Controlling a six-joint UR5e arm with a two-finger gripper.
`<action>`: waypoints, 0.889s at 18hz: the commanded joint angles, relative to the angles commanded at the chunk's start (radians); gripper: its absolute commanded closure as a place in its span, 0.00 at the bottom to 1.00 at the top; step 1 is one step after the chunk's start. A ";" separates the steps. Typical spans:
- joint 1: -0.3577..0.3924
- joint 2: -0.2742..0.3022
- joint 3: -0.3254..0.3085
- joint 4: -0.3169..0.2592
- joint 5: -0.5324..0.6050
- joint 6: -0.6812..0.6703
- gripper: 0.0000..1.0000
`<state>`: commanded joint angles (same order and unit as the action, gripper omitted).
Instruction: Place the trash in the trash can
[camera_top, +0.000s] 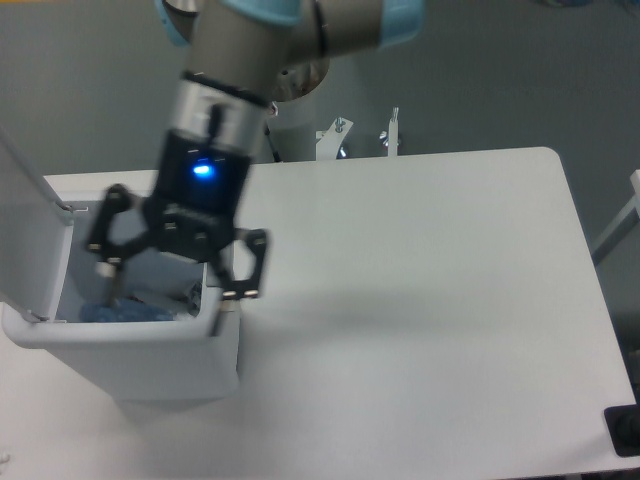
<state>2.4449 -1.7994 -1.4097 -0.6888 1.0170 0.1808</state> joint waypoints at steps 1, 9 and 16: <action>0.028 -0.002 -0.002 -0.003 0.002 0.023 0.00; 0.161 -0.008 0.009 -0.031 0.158 0.293 0.00; 0.192 -0.003 -0.026 -0.120 0.429 0.701 0.00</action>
<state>2.6368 -1.8025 -1.4357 -0.8083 1.4463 0.8815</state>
